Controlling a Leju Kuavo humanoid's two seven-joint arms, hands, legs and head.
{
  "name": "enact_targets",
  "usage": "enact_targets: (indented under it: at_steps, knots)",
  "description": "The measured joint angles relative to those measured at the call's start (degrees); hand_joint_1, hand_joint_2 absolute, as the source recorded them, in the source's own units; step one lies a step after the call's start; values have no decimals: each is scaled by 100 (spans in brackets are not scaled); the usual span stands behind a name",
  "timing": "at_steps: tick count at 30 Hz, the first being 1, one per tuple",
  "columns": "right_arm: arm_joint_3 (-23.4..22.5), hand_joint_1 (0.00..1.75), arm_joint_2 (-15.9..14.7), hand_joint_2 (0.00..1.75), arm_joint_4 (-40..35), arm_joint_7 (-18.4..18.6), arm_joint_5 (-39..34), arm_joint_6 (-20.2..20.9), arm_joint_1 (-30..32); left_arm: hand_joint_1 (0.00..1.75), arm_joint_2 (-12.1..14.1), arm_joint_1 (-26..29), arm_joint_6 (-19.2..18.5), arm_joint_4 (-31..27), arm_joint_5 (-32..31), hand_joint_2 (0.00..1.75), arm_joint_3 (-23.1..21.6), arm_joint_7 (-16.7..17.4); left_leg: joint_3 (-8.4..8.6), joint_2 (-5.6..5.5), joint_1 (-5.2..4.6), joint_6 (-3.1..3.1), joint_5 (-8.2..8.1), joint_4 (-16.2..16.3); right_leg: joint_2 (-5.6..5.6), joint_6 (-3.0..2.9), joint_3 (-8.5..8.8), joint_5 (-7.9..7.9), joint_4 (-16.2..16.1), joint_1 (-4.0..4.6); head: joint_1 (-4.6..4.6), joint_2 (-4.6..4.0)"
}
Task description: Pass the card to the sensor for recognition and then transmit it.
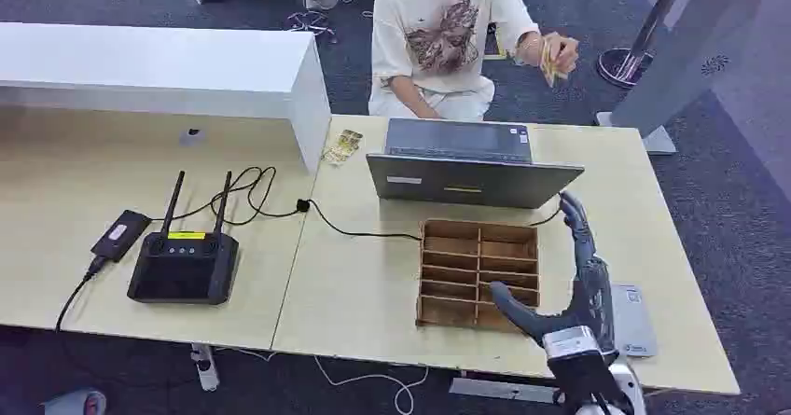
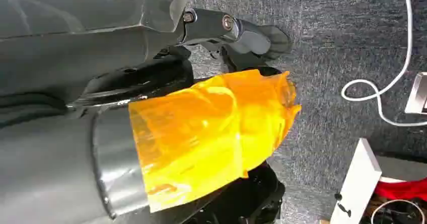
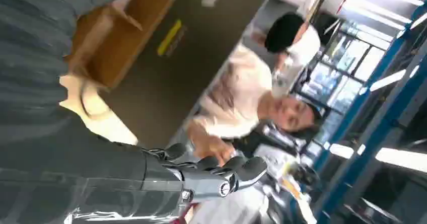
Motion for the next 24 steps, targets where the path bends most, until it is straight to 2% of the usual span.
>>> enact_targets:
  at_steps: [7,11,17,24]
  knots:
    - [284,0,-74,175,116,732,1652,-616,-1019,0,9,-10,-7,0,-177,0,-9,44,1,1,0,-5,7,0,2,-6,-1,9,1,0,0,0]
    - [347,0,-129,175,346,898,1896,-642,-1505,0,20,-25,-20,0,-238,0,-13,77,0,-3,0,-2,10,1,-2,-7,0,9,1,0,-2,0]
    - [382,0,-214,175,654,994,2096,-638,-1898,0,35,-32,-35,0,-343,0,-57,83,-2,-2,0,-2,10,1,-1,-6,-2,9,1,0,0,0]
    - [334,0,-367,175,1485,1373,3289,-891,-2636,0,63,-34,-46,0,-496,0,-208,125,-1,-1,0,-1,11,2,-1,-7,-2,13,1,0,0,0]
